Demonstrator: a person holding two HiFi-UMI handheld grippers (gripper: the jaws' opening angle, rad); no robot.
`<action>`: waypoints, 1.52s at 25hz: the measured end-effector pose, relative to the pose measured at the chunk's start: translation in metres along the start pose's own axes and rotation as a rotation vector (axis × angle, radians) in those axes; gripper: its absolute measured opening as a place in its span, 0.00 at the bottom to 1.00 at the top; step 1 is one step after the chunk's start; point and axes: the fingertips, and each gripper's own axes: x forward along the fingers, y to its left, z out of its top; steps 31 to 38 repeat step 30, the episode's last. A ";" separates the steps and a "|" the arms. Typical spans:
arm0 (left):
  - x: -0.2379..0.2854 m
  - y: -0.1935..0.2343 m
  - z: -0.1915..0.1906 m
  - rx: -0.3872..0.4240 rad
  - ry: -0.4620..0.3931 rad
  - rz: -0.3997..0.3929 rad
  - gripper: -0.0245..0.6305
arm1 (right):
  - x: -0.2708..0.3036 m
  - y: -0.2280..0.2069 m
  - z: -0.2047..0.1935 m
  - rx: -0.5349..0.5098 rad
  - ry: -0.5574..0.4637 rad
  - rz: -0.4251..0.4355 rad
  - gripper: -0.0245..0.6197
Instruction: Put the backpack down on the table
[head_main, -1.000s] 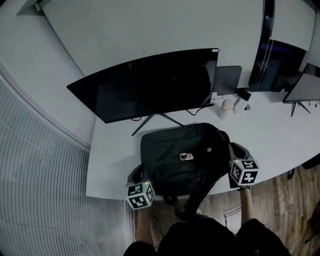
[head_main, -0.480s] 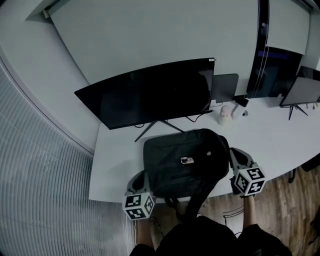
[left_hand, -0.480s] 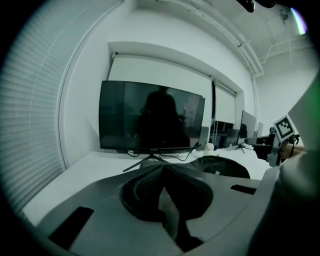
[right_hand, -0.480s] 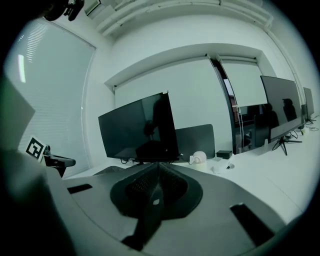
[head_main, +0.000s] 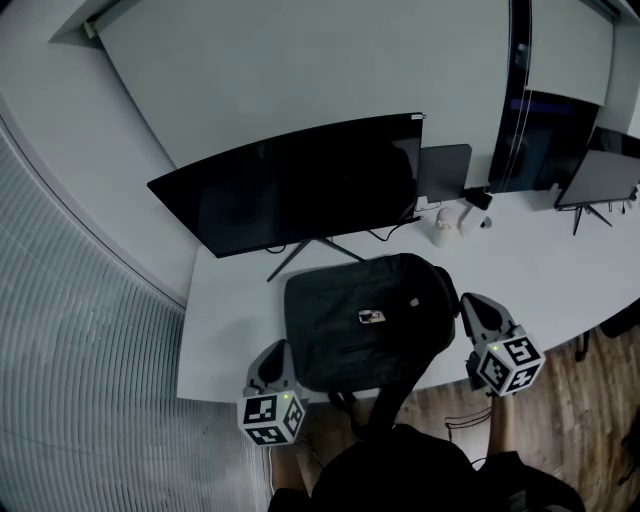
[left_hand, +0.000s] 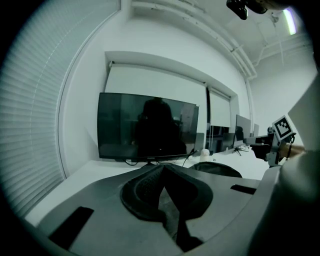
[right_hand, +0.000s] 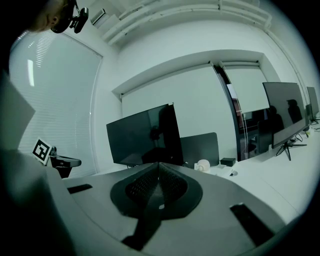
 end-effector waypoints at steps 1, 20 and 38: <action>-0.001 -0.001 0.002 0.005 -0.004 0.000 0.06 | -0.001 0.001 0.002 0.000 -0.007 0.005 0.06; -0.002 -0.002 0.004 0.021 -0.018 0.031 0.06 | -0.002 -0.003 0.004 0.006 -0.052 0.037 0.06; -0.004 -0.004 0.004 0.030 -0.022 0.032 0.06 | -0.005 -0.010 0.006 -0.005 -0.059 0.018 0.06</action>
